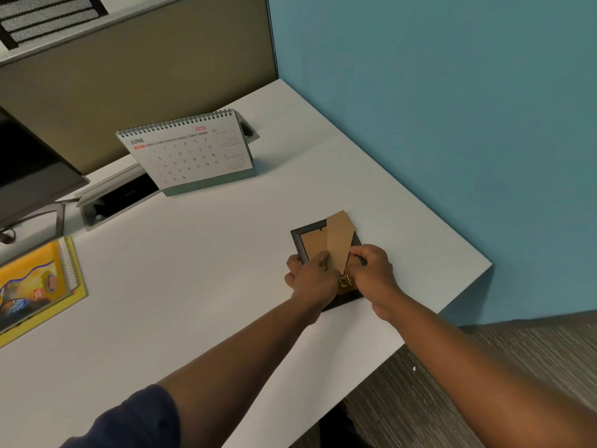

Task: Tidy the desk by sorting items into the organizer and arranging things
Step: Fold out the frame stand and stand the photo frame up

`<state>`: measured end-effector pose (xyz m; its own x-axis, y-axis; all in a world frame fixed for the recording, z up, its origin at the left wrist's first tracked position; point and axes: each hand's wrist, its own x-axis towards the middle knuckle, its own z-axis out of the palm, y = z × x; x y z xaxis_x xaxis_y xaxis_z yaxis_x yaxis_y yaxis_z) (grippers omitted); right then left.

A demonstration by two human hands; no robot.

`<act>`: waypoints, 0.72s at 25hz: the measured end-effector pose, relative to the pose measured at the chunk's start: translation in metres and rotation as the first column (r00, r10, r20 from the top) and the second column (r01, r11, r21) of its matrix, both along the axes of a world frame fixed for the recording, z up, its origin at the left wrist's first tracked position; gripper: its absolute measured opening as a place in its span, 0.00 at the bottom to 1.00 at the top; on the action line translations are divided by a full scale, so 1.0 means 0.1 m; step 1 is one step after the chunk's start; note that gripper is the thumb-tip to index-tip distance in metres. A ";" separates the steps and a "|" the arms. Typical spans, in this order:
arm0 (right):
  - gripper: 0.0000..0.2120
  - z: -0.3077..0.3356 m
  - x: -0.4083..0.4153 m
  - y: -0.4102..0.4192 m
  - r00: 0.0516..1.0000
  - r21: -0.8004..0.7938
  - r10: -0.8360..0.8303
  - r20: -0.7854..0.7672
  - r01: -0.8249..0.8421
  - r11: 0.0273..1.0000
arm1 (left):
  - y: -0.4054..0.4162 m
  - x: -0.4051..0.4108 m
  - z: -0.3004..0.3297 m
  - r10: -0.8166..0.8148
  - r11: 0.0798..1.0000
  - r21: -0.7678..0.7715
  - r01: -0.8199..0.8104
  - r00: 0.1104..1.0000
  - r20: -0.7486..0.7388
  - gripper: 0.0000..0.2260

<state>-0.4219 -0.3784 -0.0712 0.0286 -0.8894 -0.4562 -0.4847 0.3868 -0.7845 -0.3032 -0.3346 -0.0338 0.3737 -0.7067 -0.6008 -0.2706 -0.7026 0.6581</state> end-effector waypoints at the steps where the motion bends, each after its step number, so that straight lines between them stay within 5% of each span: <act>1: 0.18 0.01 0.02 0.00 1.000 0.019 -0.016 0.016 0.016 1.000 | -0.01 -0.02 -0.01 0.005 1.000 0.004 -0.005 1.000 0.000 0.26; 10: 0.10 0.16 -0.01 -0.02 0.970 0.132 -0.087 0.225 0.059 0.990 | -0.19 0.06 -0.15 0.283 0.959 0.042 -0.280 0.938 -0.200 0.10; 18: 0.08 0.27 -0.07 0.00 0.988 0.034 0.001 0.155 -0.006 0.999 | -0.20 0.17 -0.24 0.216 0.976 0.041 -0.212 0.951 -0.219 0.11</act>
